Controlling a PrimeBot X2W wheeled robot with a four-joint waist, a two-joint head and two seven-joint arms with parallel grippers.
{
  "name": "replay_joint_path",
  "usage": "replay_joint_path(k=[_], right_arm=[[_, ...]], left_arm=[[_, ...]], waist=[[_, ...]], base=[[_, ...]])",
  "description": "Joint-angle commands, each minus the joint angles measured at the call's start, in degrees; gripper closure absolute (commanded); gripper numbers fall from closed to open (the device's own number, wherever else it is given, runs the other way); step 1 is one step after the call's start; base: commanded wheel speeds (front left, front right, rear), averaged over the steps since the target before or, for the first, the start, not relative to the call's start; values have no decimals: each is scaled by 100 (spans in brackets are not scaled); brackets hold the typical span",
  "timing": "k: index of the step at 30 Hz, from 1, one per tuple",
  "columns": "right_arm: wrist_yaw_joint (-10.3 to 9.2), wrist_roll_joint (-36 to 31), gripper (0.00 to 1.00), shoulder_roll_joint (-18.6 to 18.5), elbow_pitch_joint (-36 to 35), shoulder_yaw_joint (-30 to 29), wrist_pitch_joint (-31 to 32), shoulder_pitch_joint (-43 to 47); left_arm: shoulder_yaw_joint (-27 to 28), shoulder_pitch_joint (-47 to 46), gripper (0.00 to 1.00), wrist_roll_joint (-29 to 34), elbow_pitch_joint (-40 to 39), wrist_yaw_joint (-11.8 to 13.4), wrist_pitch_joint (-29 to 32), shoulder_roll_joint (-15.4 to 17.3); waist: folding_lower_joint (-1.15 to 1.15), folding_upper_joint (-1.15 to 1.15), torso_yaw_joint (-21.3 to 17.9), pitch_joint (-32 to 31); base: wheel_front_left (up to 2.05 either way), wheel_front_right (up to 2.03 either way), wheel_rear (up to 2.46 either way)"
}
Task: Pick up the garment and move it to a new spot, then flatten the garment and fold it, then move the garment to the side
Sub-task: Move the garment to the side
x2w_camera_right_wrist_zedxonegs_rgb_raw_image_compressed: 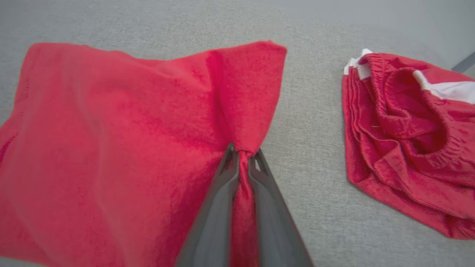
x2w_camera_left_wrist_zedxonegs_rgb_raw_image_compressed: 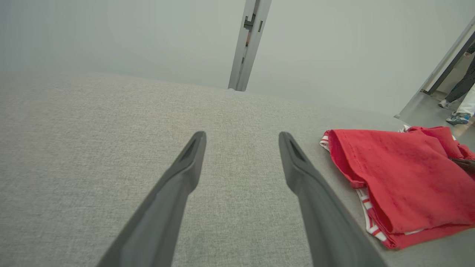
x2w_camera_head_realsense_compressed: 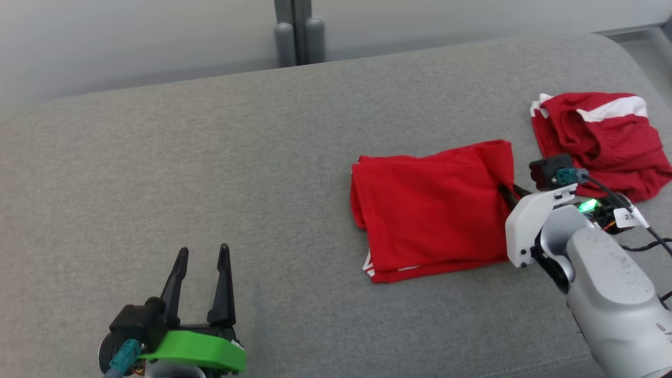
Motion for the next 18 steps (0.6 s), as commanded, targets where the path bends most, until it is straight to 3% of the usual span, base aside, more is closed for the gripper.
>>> replay_joint_path(k=[1,9,18], right_arm=[[-12,-39,100,-84,-86,-77,8,-73],[-11,-59,100,-77,-396,-543,-33,-158],[-11,-133,100,94,-510,-995,-172,-280]], left_arm=[[-41,-192,0,100,-23,-31,-16,14],[-196,-530,0,334,49,-88,-16,30],[-405,-768,0,464,133,-132,-16,112]], waist=[[0,0,-789,178],[0,0,-1633,665],[0,0,-1832,950]], base=[[0,0,0],[0,0,0],[0,0,0]])
